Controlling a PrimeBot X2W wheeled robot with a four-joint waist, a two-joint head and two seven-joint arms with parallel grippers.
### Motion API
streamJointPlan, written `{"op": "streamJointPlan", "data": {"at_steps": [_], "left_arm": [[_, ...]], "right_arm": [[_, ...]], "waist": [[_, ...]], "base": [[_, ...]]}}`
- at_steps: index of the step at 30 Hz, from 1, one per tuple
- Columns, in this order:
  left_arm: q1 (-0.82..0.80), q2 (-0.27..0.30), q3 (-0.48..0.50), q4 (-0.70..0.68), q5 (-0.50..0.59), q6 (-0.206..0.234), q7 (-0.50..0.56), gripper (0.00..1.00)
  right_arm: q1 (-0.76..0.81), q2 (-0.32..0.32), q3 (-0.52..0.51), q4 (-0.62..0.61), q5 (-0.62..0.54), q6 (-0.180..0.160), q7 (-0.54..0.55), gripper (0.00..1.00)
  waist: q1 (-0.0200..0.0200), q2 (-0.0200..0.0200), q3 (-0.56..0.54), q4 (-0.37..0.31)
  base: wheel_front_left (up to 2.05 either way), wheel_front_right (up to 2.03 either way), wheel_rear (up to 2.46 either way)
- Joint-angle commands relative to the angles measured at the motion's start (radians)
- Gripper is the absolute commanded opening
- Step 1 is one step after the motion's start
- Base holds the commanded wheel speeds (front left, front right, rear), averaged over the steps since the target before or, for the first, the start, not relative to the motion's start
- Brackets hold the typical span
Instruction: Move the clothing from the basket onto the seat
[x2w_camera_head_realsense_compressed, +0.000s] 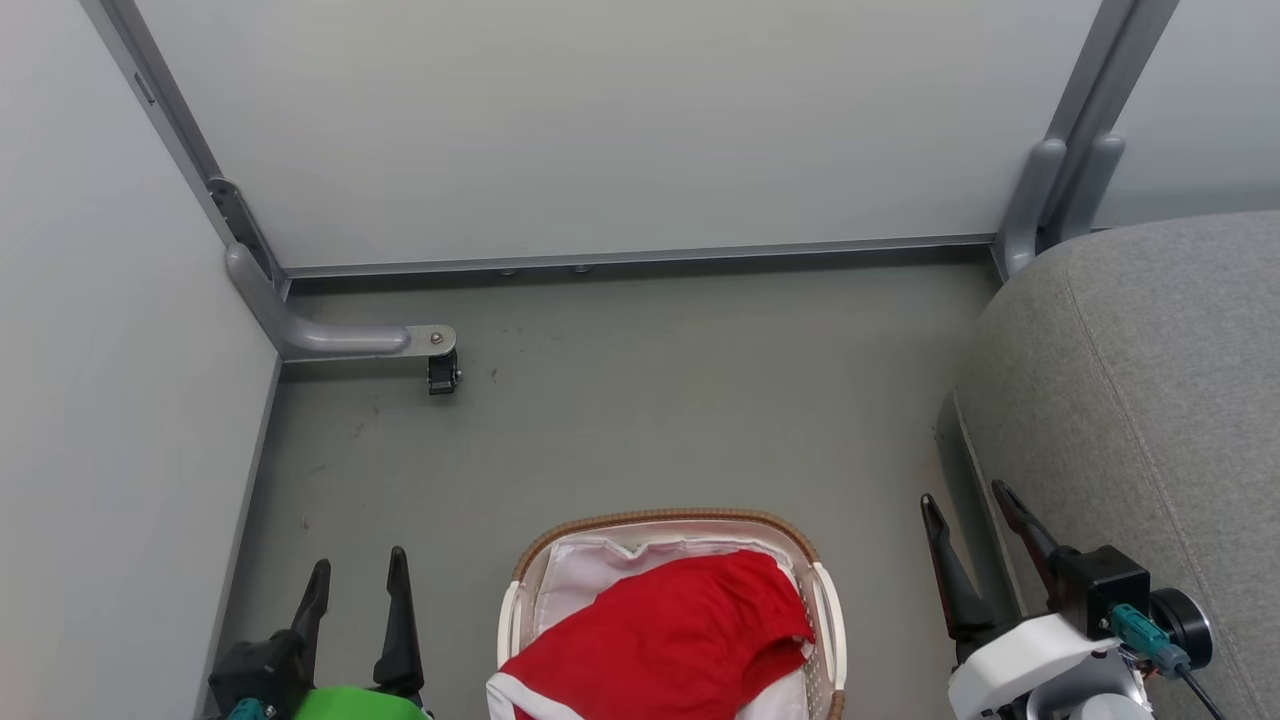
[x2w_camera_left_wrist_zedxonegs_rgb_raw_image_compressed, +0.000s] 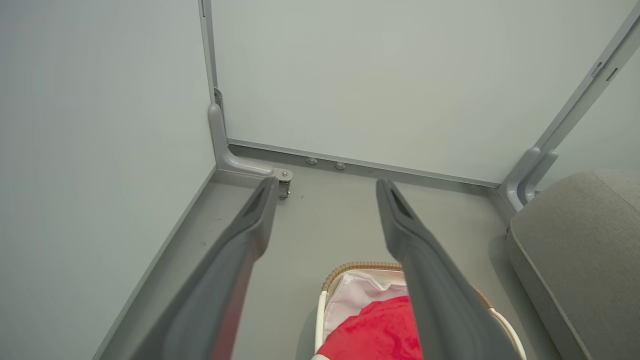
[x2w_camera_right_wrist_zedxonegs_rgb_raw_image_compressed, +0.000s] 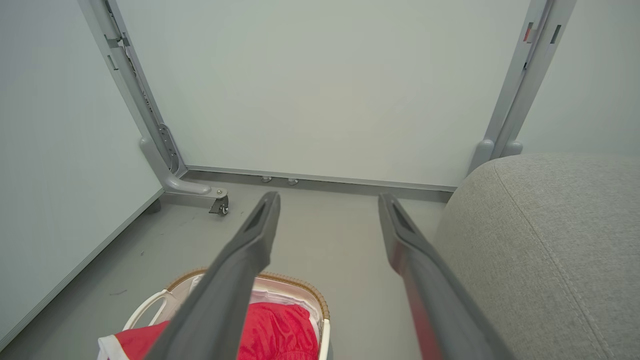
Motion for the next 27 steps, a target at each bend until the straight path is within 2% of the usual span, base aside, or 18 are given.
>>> {"op": "streamJointPlan", "data": {"at_steps": [1,16,20,27], "left_arm": [[0.010,0.007,0.002,0.001,-0.001,0.003,0.000,1.00],[-0.004,0.007,0.004,-0.012,-0.007,0.001,0.000,1.00],[-0.043,0.007,0.005,-0.022,-0.016,0.003,0.000,1.00],[-0.139,0.006,-0.029,-0.013,0.047,-0.016,0.000,1.00]], "right_arm": [[0.008,-0.006,-0.002,0.001,0.000,0.000,-0.005,1.00],[-0.005,-0.006,-0.010,-0.009,0.000,0.000,-0.005,1.00],[-0.025,-0.006,-0.023,-0.021,-0.006,0.000,-0.005,1.00],[-0.086,-0.006,-0.062,-0.046,-0.018,0.000,-0.005,1.00]], "waist": [[0.0000,0.0000,0.000,0.000],[0.0000,0.0000,0.020,-0.002],[0.0000,0.0000,0.059,-0.005],[0.0000,0.0000,0.175,-0.018]], "base": [[0.00,0.00,0.00],[0.00,0.00,0.00],[0.00,0.00,0.00],[0.00,0.00,0.00]]}}
